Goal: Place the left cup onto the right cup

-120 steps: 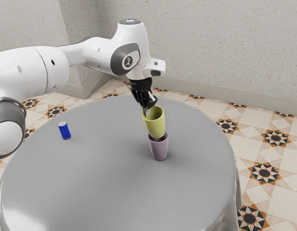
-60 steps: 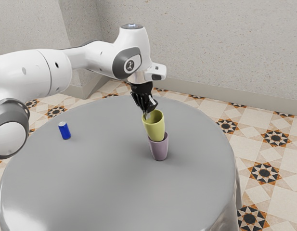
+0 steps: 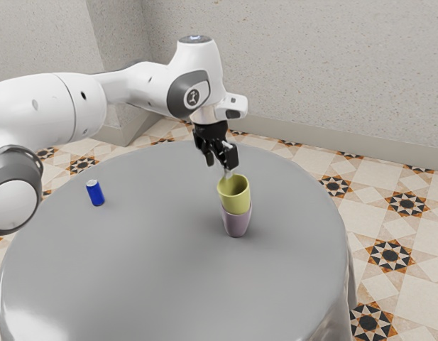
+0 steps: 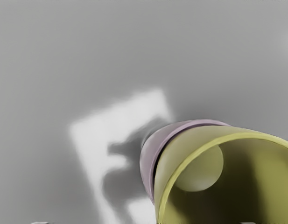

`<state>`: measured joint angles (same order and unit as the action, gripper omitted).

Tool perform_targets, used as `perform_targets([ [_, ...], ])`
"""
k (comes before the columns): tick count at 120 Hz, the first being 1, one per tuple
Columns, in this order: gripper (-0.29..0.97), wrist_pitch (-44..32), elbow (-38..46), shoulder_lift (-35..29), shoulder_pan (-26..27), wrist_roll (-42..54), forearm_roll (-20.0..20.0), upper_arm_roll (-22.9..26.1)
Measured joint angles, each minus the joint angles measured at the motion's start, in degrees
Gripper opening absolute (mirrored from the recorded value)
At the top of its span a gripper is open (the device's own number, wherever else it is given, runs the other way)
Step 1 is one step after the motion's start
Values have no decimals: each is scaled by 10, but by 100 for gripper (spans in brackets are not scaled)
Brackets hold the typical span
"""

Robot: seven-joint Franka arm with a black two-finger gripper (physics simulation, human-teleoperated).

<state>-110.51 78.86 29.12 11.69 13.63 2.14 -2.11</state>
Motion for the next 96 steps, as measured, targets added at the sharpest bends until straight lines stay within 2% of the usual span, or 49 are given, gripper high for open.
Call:
perform_targets([
  [31,61,4,4,-29,0,1,0,-1],
  [66,64,30,39,-110,-3,2,2,-4],
  [96,65,93,66,-200,-52,1,3,-7],
])
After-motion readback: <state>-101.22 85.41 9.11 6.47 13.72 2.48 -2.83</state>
